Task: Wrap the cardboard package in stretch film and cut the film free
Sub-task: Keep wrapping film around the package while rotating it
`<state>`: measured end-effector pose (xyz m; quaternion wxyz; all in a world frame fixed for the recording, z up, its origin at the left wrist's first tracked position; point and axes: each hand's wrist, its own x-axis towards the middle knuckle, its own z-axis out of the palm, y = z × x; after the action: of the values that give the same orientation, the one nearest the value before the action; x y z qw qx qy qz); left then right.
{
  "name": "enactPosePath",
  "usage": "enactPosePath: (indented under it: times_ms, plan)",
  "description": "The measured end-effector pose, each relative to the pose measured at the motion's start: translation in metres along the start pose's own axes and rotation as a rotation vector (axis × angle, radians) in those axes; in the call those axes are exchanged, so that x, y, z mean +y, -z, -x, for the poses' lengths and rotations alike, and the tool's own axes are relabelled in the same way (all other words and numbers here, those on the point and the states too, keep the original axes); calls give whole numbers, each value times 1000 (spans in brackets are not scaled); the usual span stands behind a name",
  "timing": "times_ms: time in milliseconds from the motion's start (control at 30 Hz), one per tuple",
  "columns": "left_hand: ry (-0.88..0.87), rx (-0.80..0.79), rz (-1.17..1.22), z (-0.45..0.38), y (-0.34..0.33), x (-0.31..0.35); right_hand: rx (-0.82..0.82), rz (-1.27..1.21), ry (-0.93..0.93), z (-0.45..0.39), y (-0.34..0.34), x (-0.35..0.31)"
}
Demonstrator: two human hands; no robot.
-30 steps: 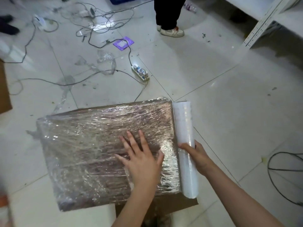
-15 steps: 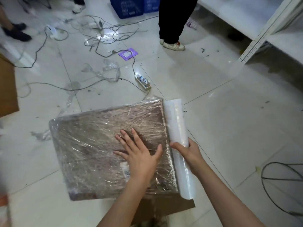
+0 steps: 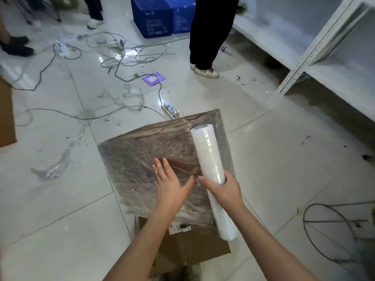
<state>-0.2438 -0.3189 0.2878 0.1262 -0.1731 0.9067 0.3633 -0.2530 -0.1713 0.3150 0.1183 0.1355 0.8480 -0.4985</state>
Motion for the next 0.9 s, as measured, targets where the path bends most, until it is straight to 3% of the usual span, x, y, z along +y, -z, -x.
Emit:
enactPosePath:
  times_ms: [133,200,367,467,567,733,900]
  plan:
    - [-38,-55,239,5,21,13,-11,-52,-58,10,-7,-14]
    - [22,-87,326,10,29,16,-4,-68,-84,15,-12,-20]
    - [92,-146,304,7,34,7,30,21,-105,19,-28,-37]
    - [109,-196,432,0,33,-2,96,80,-90,22,-37,-47]
    - [121,-182,516,-2,31,-9,114,127,-73,24,-44,-58]
    - [174,-175,712,0,31,-17,109,424,-50,24,-46,-85]
    - [246,-101,775,-9,36,-22,47,478,-50,13,-58,-91]
